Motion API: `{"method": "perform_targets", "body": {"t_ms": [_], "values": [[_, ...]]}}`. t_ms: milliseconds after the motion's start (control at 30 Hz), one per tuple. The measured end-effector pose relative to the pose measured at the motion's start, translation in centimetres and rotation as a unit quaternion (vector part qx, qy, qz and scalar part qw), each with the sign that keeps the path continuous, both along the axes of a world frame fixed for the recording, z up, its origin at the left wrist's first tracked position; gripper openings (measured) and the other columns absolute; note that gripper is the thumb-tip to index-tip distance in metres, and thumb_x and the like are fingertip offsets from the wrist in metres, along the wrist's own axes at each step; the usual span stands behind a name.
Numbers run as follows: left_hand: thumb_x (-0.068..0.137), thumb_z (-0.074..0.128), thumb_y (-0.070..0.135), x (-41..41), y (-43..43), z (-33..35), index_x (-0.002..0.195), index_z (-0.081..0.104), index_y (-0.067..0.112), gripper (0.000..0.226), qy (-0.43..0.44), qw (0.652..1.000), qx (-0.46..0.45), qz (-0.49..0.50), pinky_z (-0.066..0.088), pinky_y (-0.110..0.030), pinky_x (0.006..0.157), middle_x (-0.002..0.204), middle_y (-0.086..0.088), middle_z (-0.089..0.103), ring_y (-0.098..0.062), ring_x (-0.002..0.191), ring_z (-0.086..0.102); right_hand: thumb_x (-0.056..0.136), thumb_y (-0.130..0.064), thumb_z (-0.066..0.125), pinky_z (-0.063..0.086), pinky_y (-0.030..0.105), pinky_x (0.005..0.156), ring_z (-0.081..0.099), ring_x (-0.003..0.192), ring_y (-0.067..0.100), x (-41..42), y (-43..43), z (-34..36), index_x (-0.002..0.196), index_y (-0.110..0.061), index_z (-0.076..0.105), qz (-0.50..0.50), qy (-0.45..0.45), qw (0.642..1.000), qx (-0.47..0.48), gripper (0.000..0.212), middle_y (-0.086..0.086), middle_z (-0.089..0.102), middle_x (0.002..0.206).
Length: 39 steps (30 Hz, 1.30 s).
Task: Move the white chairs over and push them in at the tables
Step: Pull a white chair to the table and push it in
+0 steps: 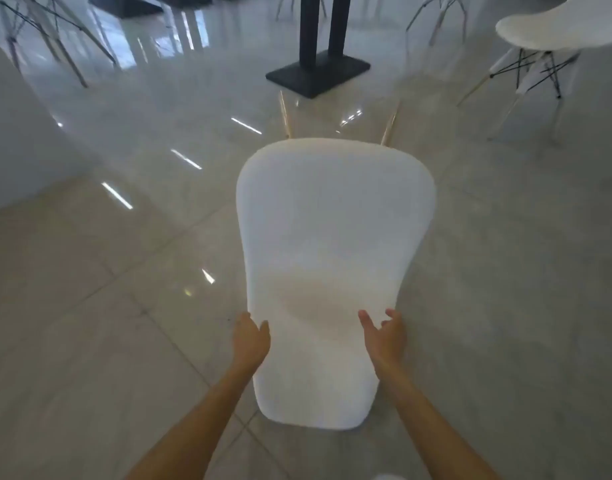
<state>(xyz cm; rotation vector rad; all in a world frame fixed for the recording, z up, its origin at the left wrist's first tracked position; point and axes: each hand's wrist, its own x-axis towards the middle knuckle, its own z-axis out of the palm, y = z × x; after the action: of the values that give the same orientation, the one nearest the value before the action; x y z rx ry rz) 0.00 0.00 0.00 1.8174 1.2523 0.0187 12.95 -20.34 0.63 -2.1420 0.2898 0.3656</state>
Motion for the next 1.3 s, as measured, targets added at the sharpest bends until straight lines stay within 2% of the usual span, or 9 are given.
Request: {"method": "perform_targets", "body": {"t_ms": [100,200,400,567,733,867,1067,1167,1300], "values": [[0.092,0.059,0.036,-2.5,-0.7,-5.7,0.145,0.026,-0.005,0.074,0.116,0.984,-0.129,0.037,0.04,-0.046,0.102,0.146,-0.024,0.037,-0.04,0.131,0.041,0.052,-0.061,0.081,0.047,0.044,0.098,0.061,0.111,0.033,-0.9,-2.8,-8.1,0.127,-0.001,0.053,-0.015,0.19,0.979,0.073,0.101,0.015,0.063,0.123],[0.091,0.062,0.036,-4.8,-2.3,-8.6,0.135,0.043,-0.001,0.06,0.074,0.957,-0.278,0.04,0.047,-0.045,0.08,0.137,-0.019,0.05,-0.038,0.119,0.053,0.084,-0.034,0.07,0.046,0.047,0.094,0.056,0.117,0.035,-2.2,-5.5,-13.7,0.12,0.0,0.053,-0.028,0.349,0.925,0.148,0.052,0.015,0.061,0.12],[0.094,0.054,0.01,-6.6,-3.5,-11.4,0.124,0.05,-0.002,0.032,0.009,0.964,-0.252,0.083,0.053,-0.041,0.077,0.122,-0.018,0.058,-0.035,0.105,0.057,0.087,0.006,0.058,0.054,0.051,0.06,0.053,0.11,0.039,-5.4,-7.6,-15.9,0.12,-0.01,0.047,-0.025,0.351,0.923,0.157,0.039,0.016,0.054,0.123],[0.098,0.046,0.013,-7.4,-2.7,-7.0,0.105,0.055,0.003,0.015,-0.002,0.974,-0.223,0.048,0.057,-0.041,0.075,0.114,-0.019,0.062,-0.033,0.098,0.061,0.086,0.005,0.059,0.054,0.048,0.076,0.056,0.108,0.035,-4.8,-8.6,-11.3,0.126,-0.008,0.048,0.008,0.319,0.936,0.15,0.043,0.014,0.059,0.12],[0.096,0.05,0.015,-8.2,-1.8,2.2,0.105,0.057,0.003,0.017,0.018,0.983,-0.179,0.032,0.057,-0.043,0.075,0.105,-0.018,0.064,-0.029,0.089,0.062,0.083,-0.029,0.071,0.057,0.034,0.062,0.067,0.092,0.027,-6.8,-8.0,1.5,0.109,-0.011,0.061,0.018,0.27,0.95,0.155,0.033,0.008,0.071,0.102],[0.096,0.052,0.017,-8.1,-1.8,15.7,0.104,0.056,0.006,0.014,-0.013,0.982,-0.174,0.067,0.054,-0.042,0.077,0.1,-0.013,0.063,-0.028,0.09,0.06,0.069,-0.045,0.079,0.058,0.048,0.078,0.069,0.092,0.026,-8.1,-7.0,16.4,0.106,-0.013,0.066,-0.008,0.232,0.954,0.19,0.05,0.004,0.074,0.099],[0.091,0.058,0.016,-4.4,0.2,36.7,0.101,0.058,0.005,0.014,-0.106,0.955,-0.234,0.15,0.053,-0.046,0.082,0.101,-0.013,0.064,-0.029,0.09,0.06,0.086,-0.027,0.069,0.048,0.042,0.097,0.06,0.116,0.024,-9.4,-2.9,36.2,0.129,-0.015,0.055,-0.129,0.28,0.824,0.476,0.047,0.006,0.065,0.126],[0.083,0.059,-0.007,-3.1,0.1,44.2,0.109,0.054,0.002,0.028,-0.132,0.926,-0.304,0.179,0.051,-0.035,0.081,0.105,-0.013,0.063,-0.027,0.094,0.06,0.086,-0.016,0.068,0.056,0.028,0.069,0.062,0.104,0.021,-8.5,0.6,43.1,0.118,-0.015,0.057,-0.204,0.37,0.795,0.435,0.034,0.003,0.071,0.108],[0.089,0.056,-0.007,-1.3,-0.5,51.9,0.107,0.057,-0.001,0.02,-0.178,0.88,-0.4,0.183,0.054,-0.028,0.077,0.095,-0.014,0.062,-0.019,0.079,0.058,0.086,-0.006,0.063,0.046,0.014,0.04,0.065,0.064,0.011,-3.6,3.8,50.6,0.091,-0.015,0.06,-0.221,0.372,0.825,0.364,0.011,-0.002,0.071,0.056]]}}
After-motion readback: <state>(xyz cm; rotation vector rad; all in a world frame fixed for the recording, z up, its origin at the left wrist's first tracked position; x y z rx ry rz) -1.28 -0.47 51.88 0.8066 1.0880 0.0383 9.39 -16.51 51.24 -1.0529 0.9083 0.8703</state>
